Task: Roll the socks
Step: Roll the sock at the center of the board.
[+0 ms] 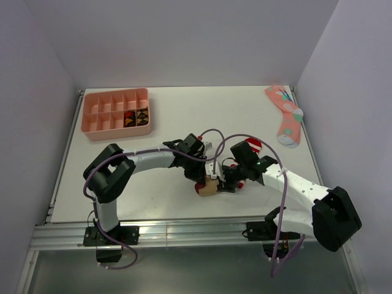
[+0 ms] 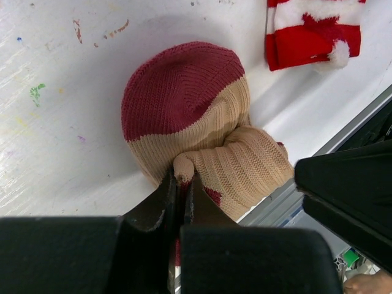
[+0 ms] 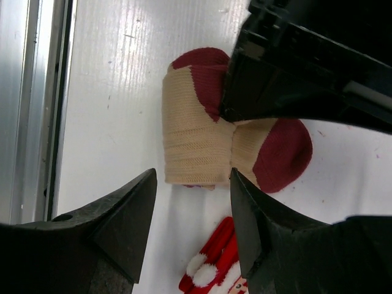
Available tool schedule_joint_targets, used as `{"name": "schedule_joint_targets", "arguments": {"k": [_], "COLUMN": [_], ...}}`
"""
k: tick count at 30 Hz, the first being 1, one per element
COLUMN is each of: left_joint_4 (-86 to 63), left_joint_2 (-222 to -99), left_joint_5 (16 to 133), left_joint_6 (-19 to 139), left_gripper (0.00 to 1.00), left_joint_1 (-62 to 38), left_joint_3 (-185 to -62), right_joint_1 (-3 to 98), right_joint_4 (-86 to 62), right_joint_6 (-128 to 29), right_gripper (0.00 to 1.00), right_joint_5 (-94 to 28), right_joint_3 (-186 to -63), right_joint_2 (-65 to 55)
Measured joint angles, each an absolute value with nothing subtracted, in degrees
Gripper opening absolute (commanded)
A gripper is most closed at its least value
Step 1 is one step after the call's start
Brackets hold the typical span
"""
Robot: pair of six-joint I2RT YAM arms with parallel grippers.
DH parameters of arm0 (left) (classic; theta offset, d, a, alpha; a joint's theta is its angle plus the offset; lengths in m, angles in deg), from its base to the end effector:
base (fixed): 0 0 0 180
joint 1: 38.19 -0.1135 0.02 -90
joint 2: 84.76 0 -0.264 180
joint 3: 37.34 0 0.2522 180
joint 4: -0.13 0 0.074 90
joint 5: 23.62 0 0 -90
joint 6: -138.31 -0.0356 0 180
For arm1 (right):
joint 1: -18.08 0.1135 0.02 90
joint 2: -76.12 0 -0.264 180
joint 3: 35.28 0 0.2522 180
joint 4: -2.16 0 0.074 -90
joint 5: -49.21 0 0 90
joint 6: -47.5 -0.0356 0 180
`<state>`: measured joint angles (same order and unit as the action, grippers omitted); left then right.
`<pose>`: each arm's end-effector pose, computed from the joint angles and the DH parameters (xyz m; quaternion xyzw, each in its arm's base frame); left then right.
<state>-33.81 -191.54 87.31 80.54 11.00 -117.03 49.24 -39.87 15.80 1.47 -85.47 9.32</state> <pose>0.2340 -0.2904 0.1576 0.1853 0.9350 -0.2937 0.0717 0.1672 0.1291 0.1984 -0.7012 0.5694 0.2782 0.3265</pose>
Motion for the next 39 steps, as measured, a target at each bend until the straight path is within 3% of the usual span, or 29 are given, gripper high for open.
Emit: {"name": "schedule_joint_targets", "arguments": {"k": [16,25,39], "left_joint_4": [-34.97,-34.97,-26.42], "left_joint_2": [-192.39,-192.50,-185.92], "left_joint_5": [88.46,88.75,85.10], "left_joint_6": [80.19,80.49,89.19], "left_gripper": [0.00,0.01,0.32], "left_joint_1": [10.48,10.15,9.73], "left_joint_3": [-118.00,-117.95,-109.21], "right_joint_1": [56.97,58.09,58.33], "right_joint_4": [-32.64,-31.96,-28.27], "right_joint_6": [12.39,10.91,9.57], "right_gripper": [0.57,0.29,0.20], "right_joint_5": [-9.13,-11.65,-12.85], "right_joint_3": [-84.33,-84.31,-81.71], "right_joint_2": [3.48,2.87,4.31]}}
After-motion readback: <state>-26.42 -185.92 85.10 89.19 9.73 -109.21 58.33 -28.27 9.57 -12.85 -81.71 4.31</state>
